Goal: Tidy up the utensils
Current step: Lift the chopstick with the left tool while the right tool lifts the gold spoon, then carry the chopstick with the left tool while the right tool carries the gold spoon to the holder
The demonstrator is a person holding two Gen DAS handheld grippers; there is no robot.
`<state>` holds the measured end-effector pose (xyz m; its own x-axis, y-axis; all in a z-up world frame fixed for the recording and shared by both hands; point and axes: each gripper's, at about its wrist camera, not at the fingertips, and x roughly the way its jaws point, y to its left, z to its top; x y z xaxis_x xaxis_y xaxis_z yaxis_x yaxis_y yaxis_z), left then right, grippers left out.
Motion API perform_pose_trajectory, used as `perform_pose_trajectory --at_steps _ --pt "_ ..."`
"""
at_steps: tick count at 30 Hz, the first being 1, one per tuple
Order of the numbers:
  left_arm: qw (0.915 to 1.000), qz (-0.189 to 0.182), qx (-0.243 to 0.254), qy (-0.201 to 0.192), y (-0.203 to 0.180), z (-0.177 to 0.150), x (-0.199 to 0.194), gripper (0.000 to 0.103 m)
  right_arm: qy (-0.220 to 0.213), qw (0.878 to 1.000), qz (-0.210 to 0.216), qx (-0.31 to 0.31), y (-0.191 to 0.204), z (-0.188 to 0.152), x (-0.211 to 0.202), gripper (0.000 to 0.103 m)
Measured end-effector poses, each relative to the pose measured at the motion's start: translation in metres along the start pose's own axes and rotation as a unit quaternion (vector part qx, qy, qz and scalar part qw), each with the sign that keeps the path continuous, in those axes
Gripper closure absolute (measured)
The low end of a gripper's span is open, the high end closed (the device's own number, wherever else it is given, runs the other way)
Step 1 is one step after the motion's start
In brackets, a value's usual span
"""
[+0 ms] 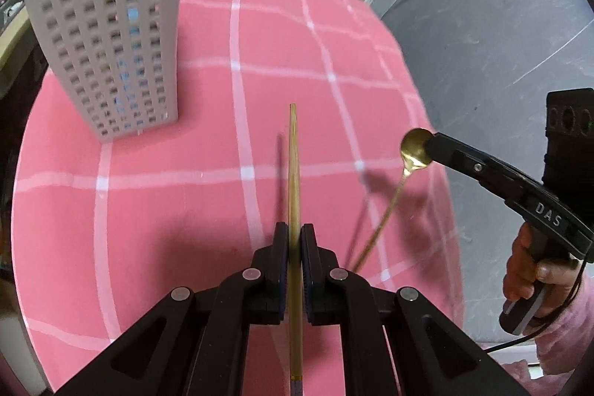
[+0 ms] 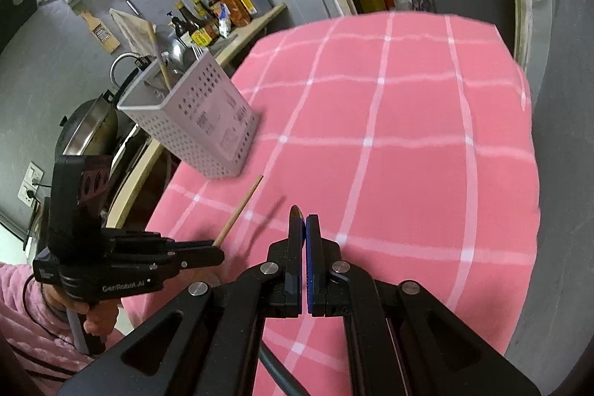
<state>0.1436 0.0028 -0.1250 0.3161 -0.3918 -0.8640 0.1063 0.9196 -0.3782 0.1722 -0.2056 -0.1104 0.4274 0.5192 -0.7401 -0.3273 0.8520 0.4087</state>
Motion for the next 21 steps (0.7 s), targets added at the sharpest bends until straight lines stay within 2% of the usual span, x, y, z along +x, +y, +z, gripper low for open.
perform_pose_trajectory --at_steps 6,11,15,21 --pt "0.9977 -0.019 0.006 -0.065 -0.006 0.011 -0.035 0.096 -0.029 0.999 -0.014 -0.028 0.013 0.023 -0.011 0.101" --pt "0.9898 -0.023 0.001 -0.141 -0.011 0.034 -0.072 0.096 -0.068 0.996 -0.023 -0.051 0.028 0.051 -0.024 0.101" --pt "0.9783 -0.017 -0.012 -0.206 -0.005 0.059 -0.105 0.096 -0.107 0.992 -0.024 -0.07 0.047 0.08 -0.036 0.101" --pt "0.9543 -0.005 -0.03 -0.297 0.005 0.093 -0.149 0.096 -0.169 0.98 -0.014 -0.106 0.088 0.121 -0.052 0.101"
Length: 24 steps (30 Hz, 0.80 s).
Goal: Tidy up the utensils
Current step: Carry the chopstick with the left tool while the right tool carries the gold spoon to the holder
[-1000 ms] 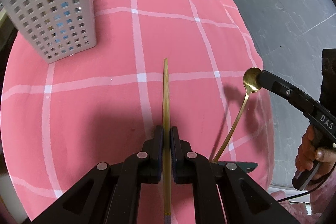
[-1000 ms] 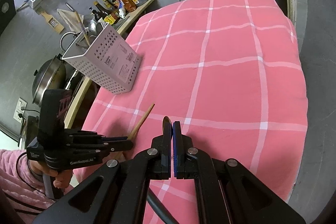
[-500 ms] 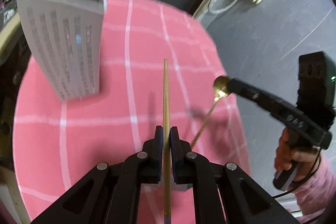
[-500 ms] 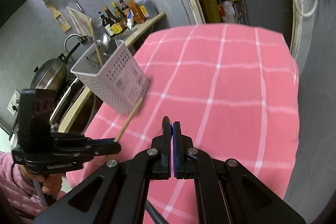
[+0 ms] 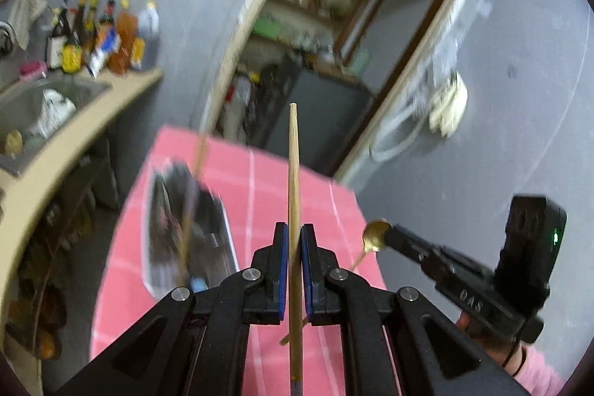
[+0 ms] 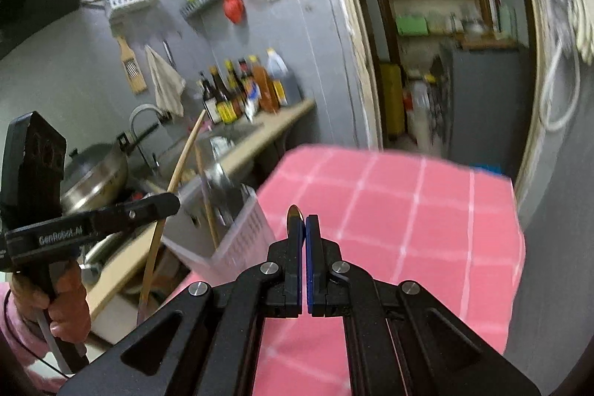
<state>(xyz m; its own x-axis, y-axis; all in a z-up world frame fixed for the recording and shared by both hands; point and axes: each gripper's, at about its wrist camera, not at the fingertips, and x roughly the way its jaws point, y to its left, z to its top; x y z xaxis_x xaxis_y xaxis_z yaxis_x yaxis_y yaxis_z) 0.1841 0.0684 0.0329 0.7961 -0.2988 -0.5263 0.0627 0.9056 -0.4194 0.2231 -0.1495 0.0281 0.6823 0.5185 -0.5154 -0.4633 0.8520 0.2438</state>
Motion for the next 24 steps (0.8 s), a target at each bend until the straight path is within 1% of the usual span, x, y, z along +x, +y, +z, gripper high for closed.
perform_pose_trajectory --at_steps 4,7,10,13,17,19,22,24 --pt "0.9978 0.022 -0.009 -0.062 0.014 0.029 -0.012 0.096 -0.043 0.999 0.006 -0.021 0.024 0.033 0.006 0.101" --pt "0.9937 0.044 -0.015 -0.102 0.023 0.039 -0.012 0.096 -0.063 0.997 0.0 -0.049 0.042 0.051 0.017 0.101" --pt "0.9873 0.067 -0.022 -0.142 0.035 0.048 -0.011 0.096 -0.063 0.995 -0.005 -0.077 0.06 0.062 0.031 0.101" --pt "0.9806 0.084 -0.012 -0.177 0.039 0.05 -0.007 0.096 -0.05 0.993 -0.011 -0.105 0.076 0.063 0.047 0.101" --pt "0.9756 0.099 -0.015 -0.195 0.046 0.045 0.005 0.096 -0.029 0.989 -0.019 -0.142 0.092 0.056 0.057 0.101" --pt "0.9745 0.106 -0.014 -0.197 0.049 0.043 0.011 0.096 -0.02 0.987 -0.021 -0.155 0.096 0.053 0.058 0.101" --pt "0.9714 0.124 -0.001 -0.202 0.05 0.036 0.018 0.096 -0.007 0.987 -0.019 -0.162 0.098 0.047 0.059 0.101" --pt "0.9715 0.128 0.004 -0.199 0.049 0.033 0.019 0.096 -0.002 0.987 -0.019 -0.158 0.096 0.044 0.059 0.101"
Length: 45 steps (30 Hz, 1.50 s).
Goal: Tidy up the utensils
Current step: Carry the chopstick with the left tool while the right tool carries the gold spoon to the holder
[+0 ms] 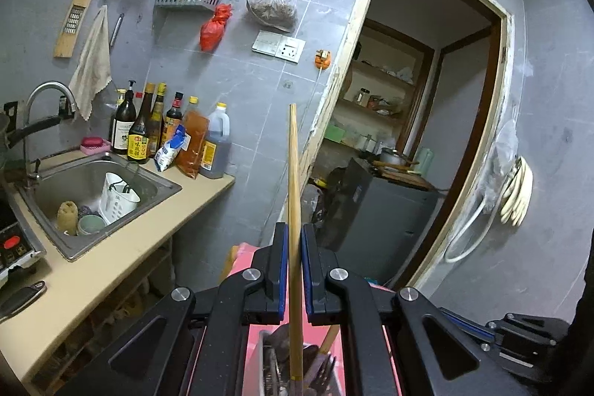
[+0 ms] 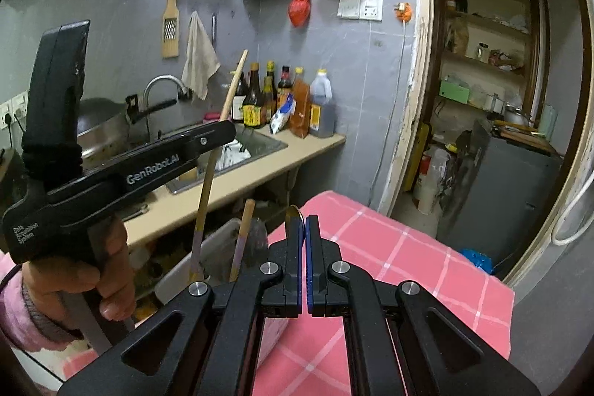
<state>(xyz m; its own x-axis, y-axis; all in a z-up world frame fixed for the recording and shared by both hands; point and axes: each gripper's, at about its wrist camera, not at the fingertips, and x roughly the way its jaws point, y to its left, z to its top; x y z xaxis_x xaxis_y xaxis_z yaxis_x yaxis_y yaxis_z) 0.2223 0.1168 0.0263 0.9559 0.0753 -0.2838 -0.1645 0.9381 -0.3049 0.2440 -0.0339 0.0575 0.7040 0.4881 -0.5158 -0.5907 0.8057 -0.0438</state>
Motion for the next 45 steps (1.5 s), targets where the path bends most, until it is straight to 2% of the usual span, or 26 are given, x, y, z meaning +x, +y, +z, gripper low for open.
perform_pose_trajectory --at_steps 14,23,31,41,45 --pt "0.9985 0.014 0.02 0.05 -0.001 -0.014 0.007 0.096 0.013 0.999 0.008 0.04 -0.006 -0.02 0.013 0.101" --pt "0.9991 0.01 0.009 0.04 0.005 -0.013 0.001 0.096 0.023 0.999 0.019 0.043 -0.001 -0.027 0.017 0.101" --pt "0.9994 -0.013 -0.029 0.011 0.019 -0.011 -0.005 0.096 0.033 0.999 0.015 0.04 0.0 -0.031 0.018 0.101" --pt "0.9991 -0.016 -0.038 0.008 0.026 -0.024 -0.011 0.096 0.046 0.998 0.02 0.03 0.01 -0.036 0.018 0.101" --pt "0.9995 -0.015 -0.025 0.012 0.023 -0.025 -0.012 0.096 0.05 0.998 0.024 0.034 0.009 -0.038 0.017 0.1"
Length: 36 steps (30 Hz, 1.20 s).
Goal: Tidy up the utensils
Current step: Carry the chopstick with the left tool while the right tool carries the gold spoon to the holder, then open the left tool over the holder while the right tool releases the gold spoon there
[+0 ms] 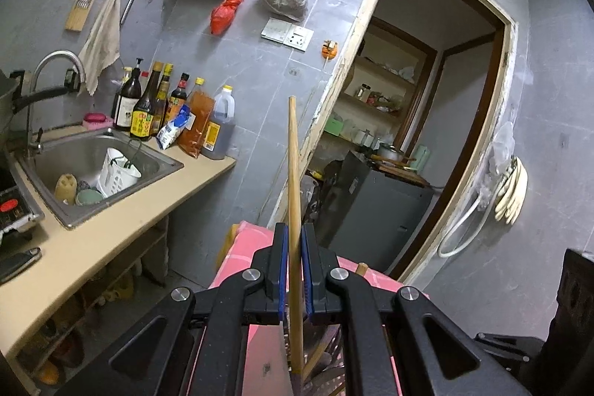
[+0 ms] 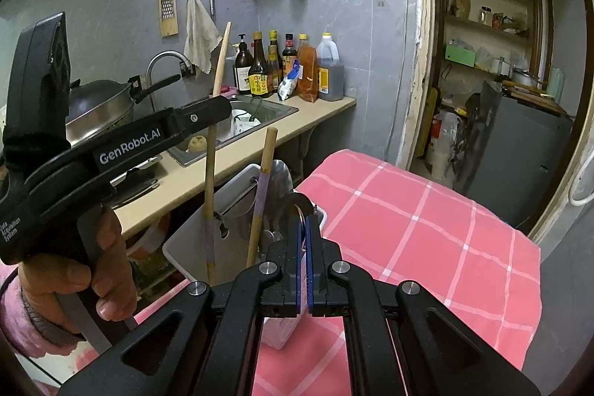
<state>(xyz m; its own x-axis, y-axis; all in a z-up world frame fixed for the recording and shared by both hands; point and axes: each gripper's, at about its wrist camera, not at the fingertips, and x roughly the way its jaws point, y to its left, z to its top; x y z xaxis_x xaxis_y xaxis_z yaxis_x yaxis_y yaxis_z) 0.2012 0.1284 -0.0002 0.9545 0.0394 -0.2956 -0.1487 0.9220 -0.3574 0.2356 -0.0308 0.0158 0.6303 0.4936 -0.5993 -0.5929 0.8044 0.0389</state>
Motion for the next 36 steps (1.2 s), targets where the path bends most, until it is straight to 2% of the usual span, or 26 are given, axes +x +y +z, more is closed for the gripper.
perform_pose_trajectory --at_steps 6,15,17,19,21,23,25,27,28,31,34,35,36 --pt "0.9993 -0.01 0.009 0.034 0.001 -0.007 -0.002 0.096 -0.003 1.0 0.008 0.023 -0.007 -0.002 -0.001 0.1" --pt "0.9969 -0.019 0.016 0.075 0.004 -0.019 -0.007 0.095 -0.012 0.997 -0.012 0.071 -0.019 -0.01 -0.006 0.098" --pt "0.9964 -0.02 0.019 0.08 0.004 -0.02 -0.006 0.095 -0.015 0.997 -0.018 0.079 -0.02 -0.012 -0.008 0.09" --pt "0.9954 -0.023 0.023 0.09 0.003 -0.022 -0.005 0.095 -0.021 0.996 -0.024 0.087 -0.023 -0.014 -0.012 0.068" --pt "0.9944 -0.024 0.026 0.099 0.003 -0.023 -0.004 0.095 -0.028 0.995 -0.029 0.09 -0.023 -0.015 -0.015 0.065" --pt "0.9936 -0.025 0.028 0.107 0.002 -0.023 -0.004 0.09 -0.031 0.995 -0.038 0.09 -0.023 -0.015 -0.018 0.065" --pt "0.9937 -0.027 0.025 0.106 0.003 -0.023 -0.008 0.08 -0.037 0.994 -0.049 0.09 -0.023 -0.016 -0.021 0.061" --pt "0.9948 -0.028 0.017 0.097 0.005 -0.022 -0.012 0.06 -0.045 0.993 -0.063 0.09 -0.023 -0.016 -0.025 0.053" --pt "0.9956 -0.027 0.01 0.089 0.006 -0.021 -0.016 0.055 -0.049 0.992 -0.068 0.091 -0.023 -0.016 -0.028 0.05" --pt "0.9961 -0.022 0.005 0.085 0.009 -0.019 -0.019 0.052 -0.063 0.989 -0.093 0.098 -0.025 -0.016 -0.035 0.041" --pt "0.9961 -0.019 0.011 0.086 0.011 -0.019 -0.027 0.035 -0.076 0.985 -0.117 0.106 -0.027 -0.018 -0.044 0.032" --pt "0.996 -0.019 0.015 0.085 0.011 -0.019 -0.03 0.032 -0.079 0.983 -0.123 0.107 -0.027 -0.019 -0.048 0.028" --pt "0.9959 -0.02 0.02 0.086 0.011 -0.019 -0.033 0.028 -0.083 0.982 -0.132 0.11 -0.029 -0.021 -0.052 0.019"
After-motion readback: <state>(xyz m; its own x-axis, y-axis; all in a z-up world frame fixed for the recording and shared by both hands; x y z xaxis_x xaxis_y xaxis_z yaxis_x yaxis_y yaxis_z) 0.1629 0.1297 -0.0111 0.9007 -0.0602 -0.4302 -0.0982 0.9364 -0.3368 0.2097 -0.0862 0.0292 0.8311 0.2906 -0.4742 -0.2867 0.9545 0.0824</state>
